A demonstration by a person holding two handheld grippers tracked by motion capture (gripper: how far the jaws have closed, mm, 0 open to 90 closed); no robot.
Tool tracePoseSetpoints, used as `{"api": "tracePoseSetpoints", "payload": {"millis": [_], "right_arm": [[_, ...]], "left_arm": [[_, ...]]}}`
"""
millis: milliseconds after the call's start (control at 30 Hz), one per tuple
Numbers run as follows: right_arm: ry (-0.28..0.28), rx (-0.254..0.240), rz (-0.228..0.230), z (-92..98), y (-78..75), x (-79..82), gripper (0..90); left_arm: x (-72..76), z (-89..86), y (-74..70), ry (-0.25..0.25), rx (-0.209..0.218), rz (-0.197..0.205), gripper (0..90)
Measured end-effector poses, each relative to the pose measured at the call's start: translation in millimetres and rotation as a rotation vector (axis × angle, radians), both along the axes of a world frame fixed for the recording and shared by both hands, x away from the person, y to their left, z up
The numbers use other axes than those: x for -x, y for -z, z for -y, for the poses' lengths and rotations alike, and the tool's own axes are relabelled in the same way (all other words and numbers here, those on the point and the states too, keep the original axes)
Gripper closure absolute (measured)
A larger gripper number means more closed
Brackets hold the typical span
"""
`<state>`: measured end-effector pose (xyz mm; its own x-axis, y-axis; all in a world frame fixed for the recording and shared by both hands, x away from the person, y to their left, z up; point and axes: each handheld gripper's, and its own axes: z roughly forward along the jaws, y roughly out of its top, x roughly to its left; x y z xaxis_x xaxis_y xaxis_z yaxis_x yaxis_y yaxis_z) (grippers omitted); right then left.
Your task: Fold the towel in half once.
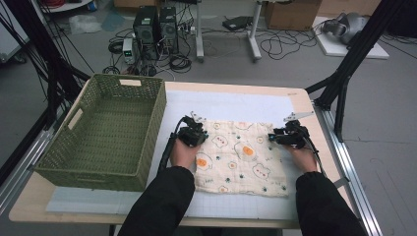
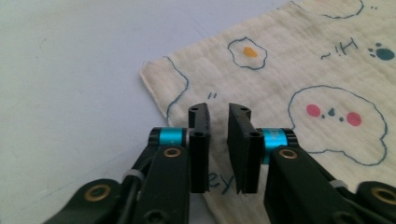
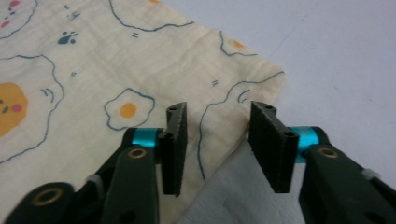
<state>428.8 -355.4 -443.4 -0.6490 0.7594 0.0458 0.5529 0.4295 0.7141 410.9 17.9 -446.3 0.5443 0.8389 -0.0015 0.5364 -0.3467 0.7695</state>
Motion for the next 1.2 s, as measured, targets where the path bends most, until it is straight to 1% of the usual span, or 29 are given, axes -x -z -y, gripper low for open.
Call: {"api": "tracePoseSetpoints", "payload": {"millis": [33,100,133,167,200,267,367,400,433,467,500,533,567,600,633,667,700,733,767,800,833,867,900,967,1033,1067,1133,1167,1200], "right_arm": [[-0.01,-0.007,-0.006,-1.0,-0.1,0.3,70.1],[-0.022,-0.025,-0.017,-1.3,0.2,0.1,79.1],[-0.022,-0.025,-0.017,-1.3,0.2,0.1,79.1],[-0.037,-0.056,-0.044,-0.5,0.5,-0.4,85.1],[-0.037,-0.056,-0.044,-0.5,0.5,-0.4,85.1],[-0.034,-0.081,-0.064,1.7,0.6,-0.6,85.6],[-0.034,-0.113,-0.074,5.4,-1.4,-0.2,85.9],[-0.033,-0.126,-0.072,7.1,-3.5,0.3,85.8],[-0.034,-0.139,-0.068,9.3,-6.3,1.3,85.9],[-0.034,-0.139,-0.068,9.3,-6.3,1.3,85.9],[-0.037,-0.17,-0.053,14.6,-13.3,3.8,85.9],[-0.037,-0.17,-0.053,14.6,-13.3,3.8,85.9],[-0.041,-0.215,-0.055,20.4,-20.7,7.9,85.9],[-0.041,-0.215,-0.055,20.4,-20.7,7.9,85.9],[-0.053,-0.241,-0.06,24.3,-27.3,13.4,85.9],[-0.062,-0.247,-0.062,25.5,-30.1,16.3,85.9],[-0.071,-0.25,-0.057,26.0,-32.8,19.5,85.8],[-0.08,-0.258,-0.056,26.4,-35.5,23.2,85.8],[-0.089,-0.261,-0.055,26.8,-37.6,26.5,85.8],[-0.097,-0.266,-0.053,27.0,-39.3,30.0,85.8],[-0.108,-0.274,-0.054,27.2,-40.3,33.7,85.8],[-0.108,-0.274,-0.054,27.2,-40.3,33.7,85.8],[-0.128,-0.267,-0.067,27.2,-42.5,40.6,85.8],[-0.141,-0.274,-0.054,26.8,-45.4,49.9,85.8],[-0.155,-0.285,-0.045,27.3,-46.9,59.2,85.8],[-0.166,-0.286,-0.045,27.2,-46.5,64.0,85.8],[-0.18,-0.272,-0.046,26.9,-44.9,74.7,85.8],[-0.186,-0.281,-0.052,26.8,-43.2,79.9,85.8],[-0.196,-0.276,-0.049,26.7,-41.6,84.8,85.8]], "left_arm": [[0.0,0.1,0.0,0.004,0.001,-0.001,84.2],[-0.4,-1.0,-0.5,0.006,0.007,-0.009,88.0],[-0.4,-1.0,-0.5,0.006,0.007,-0.009,88.4],[-1.2,-3.2,-0.6,0.003,0.031,-0.022,88.7],[-1.2,-3.2,-0.6,0.003,0.031,-0.022,88.8],[-1.3,-4.7,-1.2,0.002,0.04,-0.031,89.0],[-0.3,-5.6,-3.7,0.004,0.057,-0.026,89.1],[-0.3,-5.6,-3.7,0.004,0.057,-0.026,89.2],[1.2,-7.7,-8.3,0.004,0.08,-0.013,89.2],[1.2,-7.7,-8.3,0.004,0.08,-0.013,89.2],[3.5,-9.7,-14.1,0.001,0.106,0.011,89.2],[3.5,-9.7,-14.1,0.001,0.106,0.011,89.1],[7.3,-11.2,-19.5,-0.003,0.124,0.036,89.1],[7.3,-11.2,-19.5,-0.003,0.124,0.036,89.1],[12.8,-12.2,-23.6,0.001,0.137,0.056,89.1],[12.8,-12.2,-23.6,0.001,0.137,0.056,89.2],[19.3,-12.5,-26.6,0.01,0.14,0.074,89.1],[19.3,-12.5,-26.6,0.01,0.14,0.074,89.2],[26.5,-15.1,-29.4,0.014,0.148,0.087,89.1],[26.5,-15.1,-29.4,0.014,0.148,0.087,89.1],[35.4,-18.2,-31.3,0.018,0.163,0.102,89.1],[35.4,-18.2,-31.3,0.018,0.163,0.102,89.2],[44.6,-19.9,-32.5,0.034,0.159,0.111,89.2],[54.7,-22.0,-34.0,0.044,0.172,0.135,89.1],[64.8,-23.2,-34.5,0.062,0.181,0.142,89.1],[69.9,-23.5,-34.2,0.074,0.182,0.146,89.1],[80.8,-24.8,-33.0,0.093,0.184,0.148,89.1],[85.6,-25.6,-31.5,0.102,0.186,0.145,89.1],[90.4,-26.4,-30.0,0.111,0.175,0.144,89.1]]}}
